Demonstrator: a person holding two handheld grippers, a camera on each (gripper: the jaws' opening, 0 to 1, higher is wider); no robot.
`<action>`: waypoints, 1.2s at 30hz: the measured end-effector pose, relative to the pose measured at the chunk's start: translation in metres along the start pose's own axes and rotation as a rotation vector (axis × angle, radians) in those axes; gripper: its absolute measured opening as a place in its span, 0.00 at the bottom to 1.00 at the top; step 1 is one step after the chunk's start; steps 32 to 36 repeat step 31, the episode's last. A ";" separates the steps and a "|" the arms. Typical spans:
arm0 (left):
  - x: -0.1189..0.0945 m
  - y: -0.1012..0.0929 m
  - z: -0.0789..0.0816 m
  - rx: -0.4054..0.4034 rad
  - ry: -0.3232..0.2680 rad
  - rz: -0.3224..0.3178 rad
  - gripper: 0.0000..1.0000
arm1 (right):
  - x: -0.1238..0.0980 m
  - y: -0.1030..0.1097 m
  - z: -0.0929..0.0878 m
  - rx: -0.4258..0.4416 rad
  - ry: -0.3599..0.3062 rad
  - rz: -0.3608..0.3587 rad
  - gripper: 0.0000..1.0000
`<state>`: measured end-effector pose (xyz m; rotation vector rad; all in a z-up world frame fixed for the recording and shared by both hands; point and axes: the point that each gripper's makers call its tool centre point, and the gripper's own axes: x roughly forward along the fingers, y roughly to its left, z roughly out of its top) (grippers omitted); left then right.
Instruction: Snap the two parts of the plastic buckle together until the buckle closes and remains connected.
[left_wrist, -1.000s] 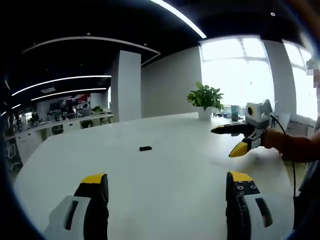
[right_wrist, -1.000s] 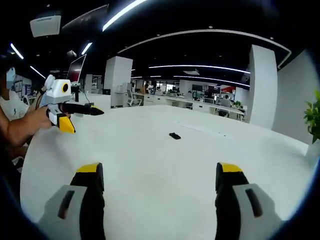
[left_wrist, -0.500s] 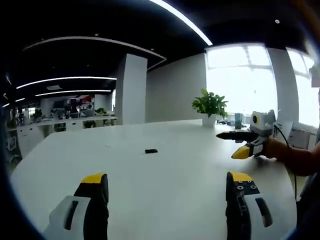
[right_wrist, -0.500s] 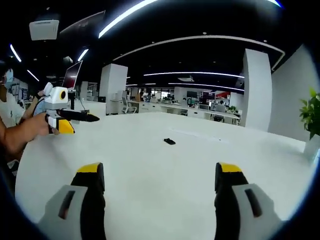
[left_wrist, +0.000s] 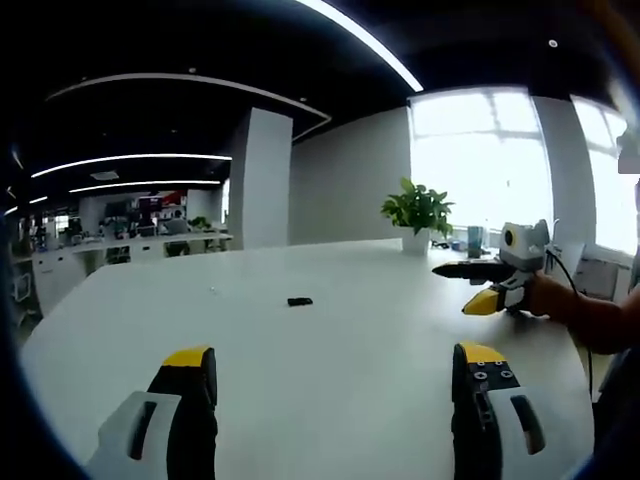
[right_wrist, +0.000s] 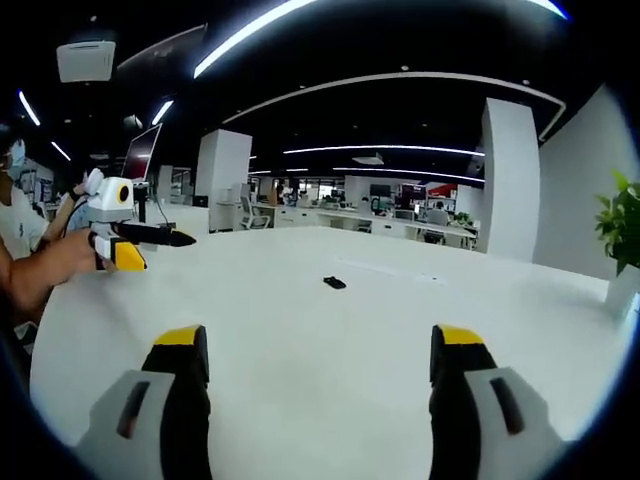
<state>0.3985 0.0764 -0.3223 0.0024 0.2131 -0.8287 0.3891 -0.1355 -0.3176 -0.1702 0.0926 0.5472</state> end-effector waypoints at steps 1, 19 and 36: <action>0.000 0.000 0.000 0.002 0.001 0.000 0.99 | 0.000 0.001 0.000 -0.001 -0.001 0.000 0.93; -0.009 -0.012 -0.005 0.015 -0.001 0.004 0.99 | -0.001 0.001 -0.001 -0.020 0.002 -0.008 0.94; -0.011 -0.022 -0.008 0.009 0.001 -0.005 0.99 | 0.000 0.002 0.000 -0.025 0.001 -0.003 0.94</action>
